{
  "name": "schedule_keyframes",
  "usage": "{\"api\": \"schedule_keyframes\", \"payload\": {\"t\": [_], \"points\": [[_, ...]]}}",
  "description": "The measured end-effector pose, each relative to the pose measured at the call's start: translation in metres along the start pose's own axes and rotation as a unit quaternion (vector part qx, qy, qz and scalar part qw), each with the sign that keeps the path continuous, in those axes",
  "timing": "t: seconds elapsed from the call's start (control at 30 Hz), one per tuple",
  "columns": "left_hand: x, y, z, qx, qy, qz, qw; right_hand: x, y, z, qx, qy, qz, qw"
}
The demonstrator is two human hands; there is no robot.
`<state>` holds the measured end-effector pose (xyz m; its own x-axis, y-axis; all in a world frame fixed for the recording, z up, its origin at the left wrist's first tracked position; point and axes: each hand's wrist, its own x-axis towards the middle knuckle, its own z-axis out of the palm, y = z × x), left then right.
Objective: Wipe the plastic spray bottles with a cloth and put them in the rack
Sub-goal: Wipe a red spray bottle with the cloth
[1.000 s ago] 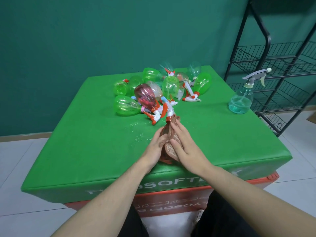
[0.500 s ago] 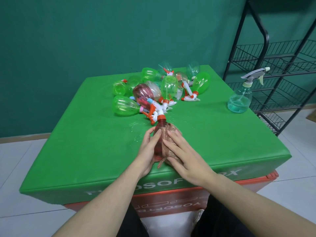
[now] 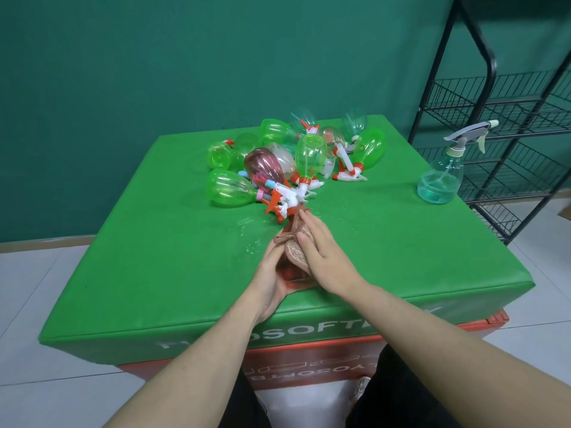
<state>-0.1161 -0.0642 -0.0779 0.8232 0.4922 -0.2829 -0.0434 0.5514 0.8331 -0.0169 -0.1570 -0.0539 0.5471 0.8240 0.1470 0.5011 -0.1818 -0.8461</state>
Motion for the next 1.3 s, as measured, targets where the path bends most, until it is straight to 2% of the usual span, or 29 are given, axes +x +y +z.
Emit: {"api": "schedule_keyframes", "payload": {"t": [0.17,0.3,0.4,0.63,0.77,0.97,1.1,1.2,1.3], "points": [[0.004,-0.005,-0.007,-0.027,0.032,0.003,0.999,-0.025,0.013,0.006,-0.127,-0.034,-0.130,0.983],[0.003,-0.005,-0.006,-0.018,0.063,0.029,0.997,-0.039,0.028,-0.002,-0.193,-0.060,-0.176,0.963],[0.002,-0.003,-0.003,-0.037,0.050,0.036,0.997,-0.046,0.035,-0.007,-0.200,-0.052,-0.213,0.955],[-0.001,0.000,-0.002,-0.023,-0.008,0.005,1.000,-0.043,0.025,-0.009,-0.130,-0.024,-0.173,0.976],[-0.009,-0.001,0.006,-0.038,-0.043,-0.005,0.998,-0.027,0.016,-0.014,-0.054,0.013,-0.133,0.990],[-0.007,0.002,0.013,-0.039,-0.028,-0.002,0.999,-0.014,0.002,-0.009,0.065,0.050,-0.063,0.995],[-0.007,0.004,0.013,-0.004,0.001,-0.016,1.000,-0.026,0.004,-0.005,0.002,0.038,-0.071,0.997],[-0.004,-0.001,0.008,0.005,0.026,0.003,1.000,-0.038,0.012,-0.005,-0.082,0.015,-0.126,0.989],[-0.002,-0.001,0.009,-0.034,0.054,0.012,0.998,-0.046,0.021,-0.004,-0.140,0.001,-0.171,0.975]]}}
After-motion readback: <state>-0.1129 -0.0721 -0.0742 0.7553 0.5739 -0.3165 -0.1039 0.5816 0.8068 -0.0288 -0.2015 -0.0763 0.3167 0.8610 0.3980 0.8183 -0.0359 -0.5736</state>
